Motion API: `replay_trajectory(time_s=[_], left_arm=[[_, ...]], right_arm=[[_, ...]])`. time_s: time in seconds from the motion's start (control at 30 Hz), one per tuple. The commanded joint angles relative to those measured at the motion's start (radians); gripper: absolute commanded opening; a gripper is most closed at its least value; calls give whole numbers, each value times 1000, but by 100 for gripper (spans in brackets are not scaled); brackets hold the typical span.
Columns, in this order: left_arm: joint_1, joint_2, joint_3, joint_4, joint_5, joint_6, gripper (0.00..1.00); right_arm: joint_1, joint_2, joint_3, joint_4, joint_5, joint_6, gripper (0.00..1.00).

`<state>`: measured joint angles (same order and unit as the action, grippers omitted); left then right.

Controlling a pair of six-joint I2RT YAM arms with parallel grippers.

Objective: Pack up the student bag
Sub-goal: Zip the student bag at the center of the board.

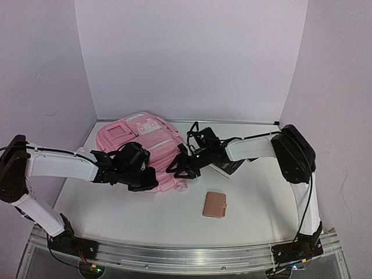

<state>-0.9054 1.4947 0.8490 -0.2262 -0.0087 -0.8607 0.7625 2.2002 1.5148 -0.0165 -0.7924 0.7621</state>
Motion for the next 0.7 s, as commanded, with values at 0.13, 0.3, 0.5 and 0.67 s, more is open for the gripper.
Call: replay_trajectory(time_s=[0.13, 0.3, 0.5, 0.67], left_arm=[[0, -93, 24, -196, -166, -102, 0], [39, -127, 9, -331, -280, -170, 0], [80, -139, 9, -461, -391, -238, 0], [147, -190, -38, -492, -454, -300, 0]], right_arm=[[-21, -18, -4, 50, 37, 2, 0], [-36, -67, -30, 36, 8, -12, 0], [-80, -95, -40, -24, -22, -36, 0], [-99, -115, -69, -54, -48, -74, 0]])
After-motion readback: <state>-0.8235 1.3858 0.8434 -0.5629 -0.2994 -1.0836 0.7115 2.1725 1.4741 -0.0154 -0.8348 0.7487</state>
